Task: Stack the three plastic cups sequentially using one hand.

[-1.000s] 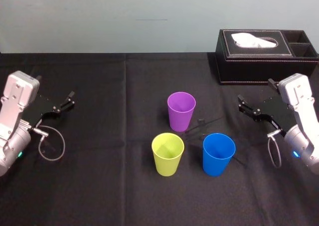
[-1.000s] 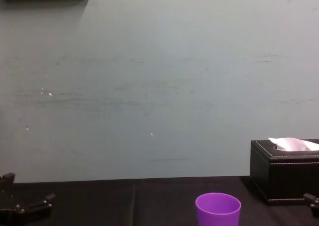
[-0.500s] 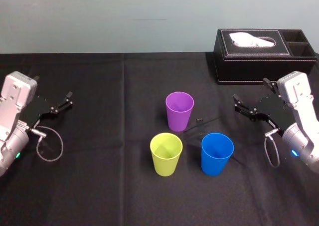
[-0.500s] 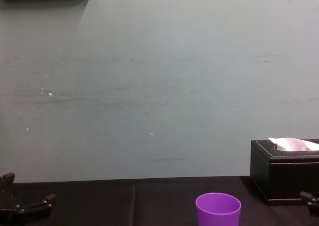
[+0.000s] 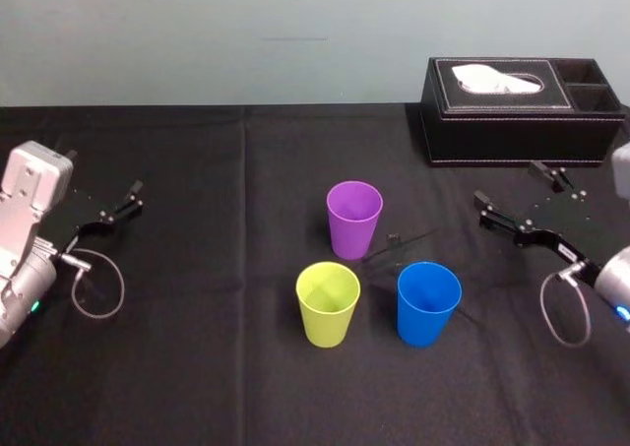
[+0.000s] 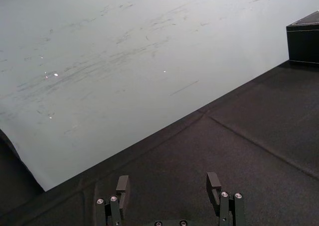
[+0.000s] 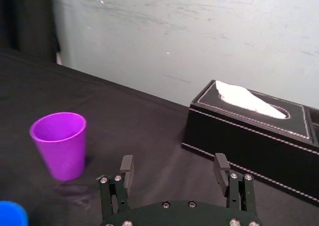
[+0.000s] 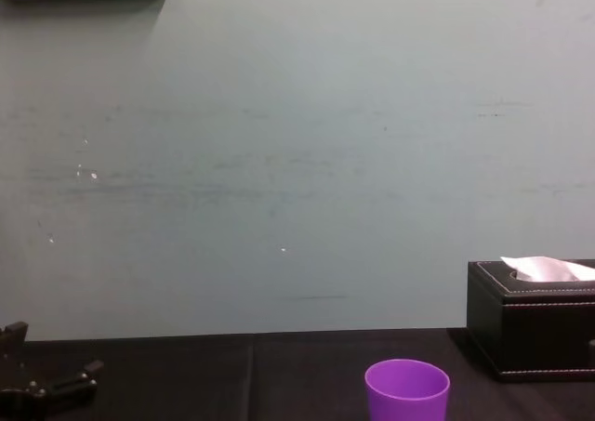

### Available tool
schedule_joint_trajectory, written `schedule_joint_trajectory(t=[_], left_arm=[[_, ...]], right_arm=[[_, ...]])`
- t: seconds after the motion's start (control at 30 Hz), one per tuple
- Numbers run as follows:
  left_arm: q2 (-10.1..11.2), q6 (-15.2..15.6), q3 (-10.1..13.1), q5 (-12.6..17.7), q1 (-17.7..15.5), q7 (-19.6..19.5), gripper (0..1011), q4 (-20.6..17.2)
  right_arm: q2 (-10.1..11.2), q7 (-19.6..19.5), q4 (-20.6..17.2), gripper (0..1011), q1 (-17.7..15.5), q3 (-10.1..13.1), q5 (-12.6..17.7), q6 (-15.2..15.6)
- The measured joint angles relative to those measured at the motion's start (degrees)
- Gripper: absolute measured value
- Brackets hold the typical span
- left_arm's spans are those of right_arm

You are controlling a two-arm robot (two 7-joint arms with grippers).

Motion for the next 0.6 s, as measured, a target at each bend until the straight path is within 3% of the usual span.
schedule_joint_trajectory(t=[0.3,0.6], left_arm=[[0.0,0.0,0.0,0.0,0.0,0.0,1011,0.0],[0.0,0.0,0.0,0.0,0.0,0.0,1011,0.0]], right_arm=[[3.32,6.64,-4.61,1004,-6.64,5.07,6.37,-1.36],[6.44,14.33,-7.43,1004,-12.43,7.16,7.94,-4.63]])
